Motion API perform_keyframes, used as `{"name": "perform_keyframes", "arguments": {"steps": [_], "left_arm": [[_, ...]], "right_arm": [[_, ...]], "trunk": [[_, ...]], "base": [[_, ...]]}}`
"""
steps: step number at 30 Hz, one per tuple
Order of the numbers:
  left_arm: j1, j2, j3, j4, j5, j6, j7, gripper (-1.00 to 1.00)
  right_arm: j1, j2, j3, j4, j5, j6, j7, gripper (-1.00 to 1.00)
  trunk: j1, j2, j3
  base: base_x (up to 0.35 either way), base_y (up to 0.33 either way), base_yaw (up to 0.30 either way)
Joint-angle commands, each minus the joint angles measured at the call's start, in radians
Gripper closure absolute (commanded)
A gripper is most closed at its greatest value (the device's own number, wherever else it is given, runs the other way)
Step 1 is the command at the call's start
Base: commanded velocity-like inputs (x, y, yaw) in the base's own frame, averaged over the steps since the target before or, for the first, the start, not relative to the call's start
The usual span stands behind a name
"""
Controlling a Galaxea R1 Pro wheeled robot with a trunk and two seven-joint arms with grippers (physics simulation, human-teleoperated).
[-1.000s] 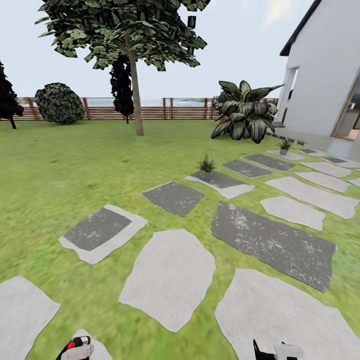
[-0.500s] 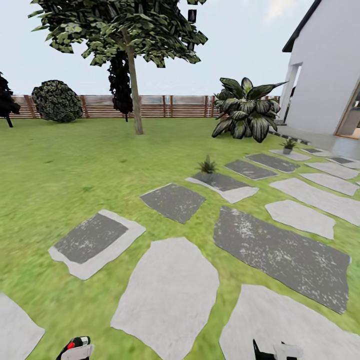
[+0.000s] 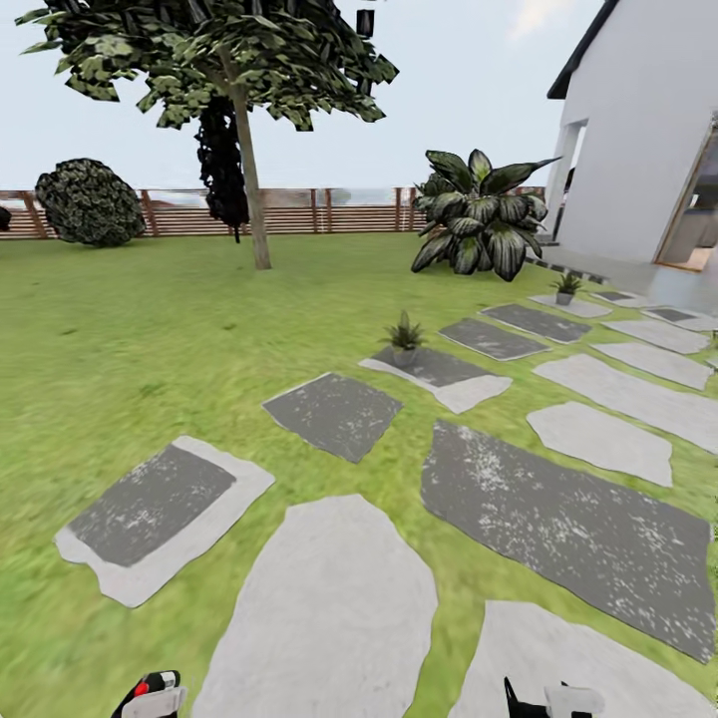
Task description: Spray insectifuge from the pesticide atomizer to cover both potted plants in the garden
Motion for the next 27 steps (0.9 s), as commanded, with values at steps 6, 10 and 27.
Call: {"name": "perform_keyframes", "arguments": {"steps": [6, 10, 27], "left_arm": [[0.0, 0.0, -0.002, 0.0, 0.008, -0.003, 0.0, 1.0], [0.0, 0.0, -0.002, 0.0, 0.008, -0.003, 0.0, 1.0], [0.0, 0.001, -0.002, 0.0, 0.008, -0.003, 0.0, 1.0]], "right_arm": [[-0.001, 0.0, -0.008, 0.001, 0.01, -0.003, 0.0, -1.0], [-0.001, 0.0, -0.008, 0.001, 0.01, -0.003, 0.0, -1.0], [-0.001, 0.001, -0.008, 0.001, 0.01, -0.004, 0.0, -1.0]], "trunk": [[0.0, 0.0, -0.001], [0.0, 0.0, -0.001], [0.0, 0.0, -0.001]], "base": [[0.335, 0.002, -0.115], [0.335, 0.061, -0.008], [0.335, 0.081, 0.0]]}}
